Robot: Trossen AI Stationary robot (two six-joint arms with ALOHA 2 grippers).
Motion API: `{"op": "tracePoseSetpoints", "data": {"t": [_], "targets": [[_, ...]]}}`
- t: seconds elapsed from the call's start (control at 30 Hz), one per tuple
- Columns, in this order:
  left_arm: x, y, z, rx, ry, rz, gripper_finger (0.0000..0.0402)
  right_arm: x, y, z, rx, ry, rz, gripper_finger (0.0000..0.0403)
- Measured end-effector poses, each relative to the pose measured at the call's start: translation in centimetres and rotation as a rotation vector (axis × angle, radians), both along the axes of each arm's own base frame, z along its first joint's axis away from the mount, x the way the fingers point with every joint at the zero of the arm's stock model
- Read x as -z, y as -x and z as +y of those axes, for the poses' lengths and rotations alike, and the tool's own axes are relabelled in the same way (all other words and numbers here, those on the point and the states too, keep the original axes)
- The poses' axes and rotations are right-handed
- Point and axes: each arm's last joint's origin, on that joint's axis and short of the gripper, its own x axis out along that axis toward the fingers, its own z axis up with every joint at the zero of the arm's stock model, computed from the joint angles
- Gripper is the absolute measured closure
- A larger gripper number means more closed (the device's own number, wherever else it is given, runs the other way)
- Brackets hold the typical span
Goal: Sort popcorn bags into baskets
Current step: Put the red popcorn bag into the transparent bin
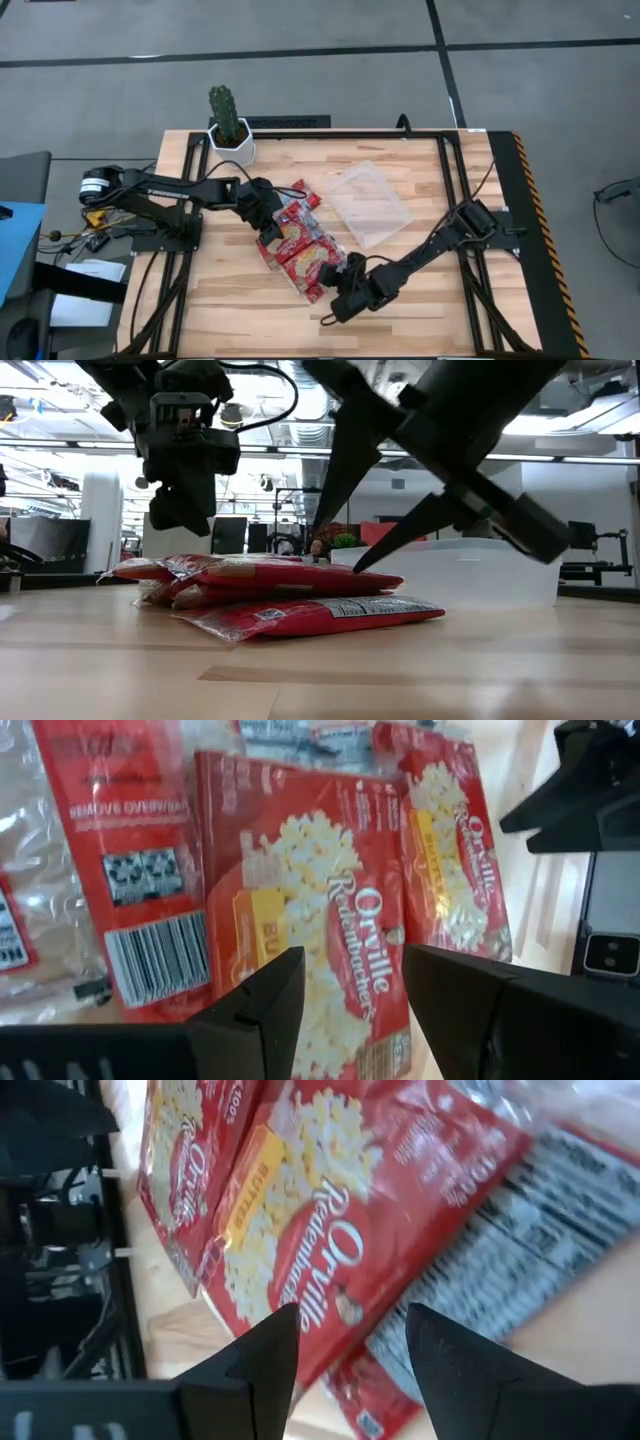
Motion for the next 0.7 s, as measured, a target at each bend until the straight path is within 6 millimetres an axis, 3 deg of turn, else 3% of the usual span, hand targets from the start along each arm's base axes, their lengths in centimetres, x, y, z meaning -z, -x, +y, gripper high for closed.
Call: {"op": "tracePoseSetpoints", "data": {"t": [0.3, 0.6, 0.7], "targets": [[0.0, -0.1, 0.0, 0.011, -0.014, -0.007, 0.0245, 0.1, -1.2, -2.3, -0.04, 0.007, 0.059, 0.0203], [0.2, -0.3, -0.2, 0.02, -0.015, -0.01, 0.0245, 0.1, -0.1, -0.3, -0.01, -0.057, 0.029, 0.0205], [0.5, -0.5, -0.5, 0.034, -0.013, -0.004, 0.0245, 0.3, 0.0, -0.6, -0.002, -0.039, 0.061, 0.0204]]}}
